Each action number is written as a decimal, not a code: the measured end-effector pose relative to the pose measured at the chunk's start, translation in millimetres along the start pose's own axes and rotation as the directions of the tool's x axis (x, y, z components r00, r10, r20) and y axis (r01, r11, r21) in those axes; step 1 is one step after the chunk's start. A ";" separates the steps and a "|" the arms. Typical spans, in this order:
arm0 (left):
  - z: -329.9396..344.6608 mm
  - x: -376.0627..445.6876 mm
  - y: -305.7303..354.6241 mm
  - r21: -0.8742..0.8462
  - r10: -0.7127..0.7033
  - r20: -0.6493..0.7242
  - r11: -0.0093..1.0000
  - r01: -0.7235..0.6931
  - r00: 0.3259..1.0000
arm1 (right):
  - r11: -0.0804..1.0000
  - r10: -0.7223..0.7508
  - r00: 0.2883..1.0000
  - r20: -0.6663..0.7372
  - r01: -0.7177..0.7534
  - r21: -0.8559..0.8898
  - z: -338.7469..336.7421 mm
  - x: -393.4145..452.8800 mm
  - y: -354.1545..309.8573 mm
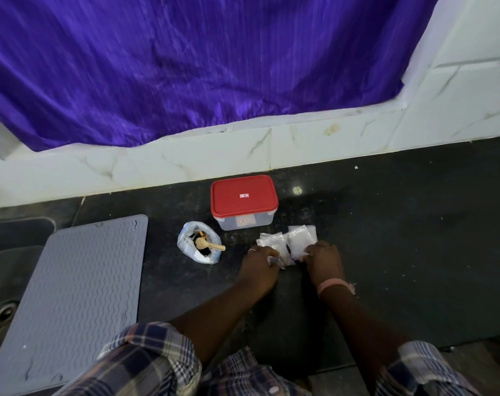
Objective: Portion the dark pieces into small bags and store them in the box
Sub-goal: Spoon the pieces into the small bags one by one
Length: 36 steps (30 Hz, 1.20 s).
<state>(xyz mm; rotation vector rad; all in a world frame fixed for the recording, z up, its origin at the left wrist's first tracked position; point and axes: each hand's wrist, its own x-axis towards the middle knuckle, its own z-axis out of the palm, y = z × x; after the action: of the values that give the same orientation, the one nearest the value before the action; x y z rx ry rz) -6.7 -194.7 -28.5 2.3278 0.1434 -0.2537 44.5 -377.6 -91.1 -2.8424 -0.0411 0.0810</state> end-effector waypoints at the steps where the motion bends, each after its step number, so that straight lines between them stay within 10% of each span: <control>1: -0.6 -1.0 0.4 -0.008 -0.004 -0.007 1.000 0.004 1.000 | 0.999 0.010 1.000 -0.026 -0.009 0.034 -2.0 0.3 0.6; 11: -11.0 -3.2 18.1 -0.346 0.004 0.012 0.938 0.001 1.000 | 0.576 0.431 0.861 -0.269 -0.034 0.817 -31.8 -20.2 -46.9; 23: -58.8 -5.1 4.9 -0.594 -0.079 -0.194 0.803 -0.053 0.978 | 0.596 -0.047 0.984 -0.172 0.166 0.786 -43.0 -35.8 -118.9; 36: -113.7 -9.6 -22.8 -0.485 -0.156 -0.207 0.874 0.038 0.966 | 0.713 -0.124 0.968 -0.217 0.239 0.659 -57.2 -24.5 -177.2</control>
<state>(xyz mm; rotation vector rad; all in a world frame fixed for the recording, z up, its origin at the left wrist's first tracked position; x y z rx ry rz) -4.4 -97.3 35.1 1.8483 0.4000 0.0205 19.9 -225.9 16.9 -2.0735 -0.2138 -0.1476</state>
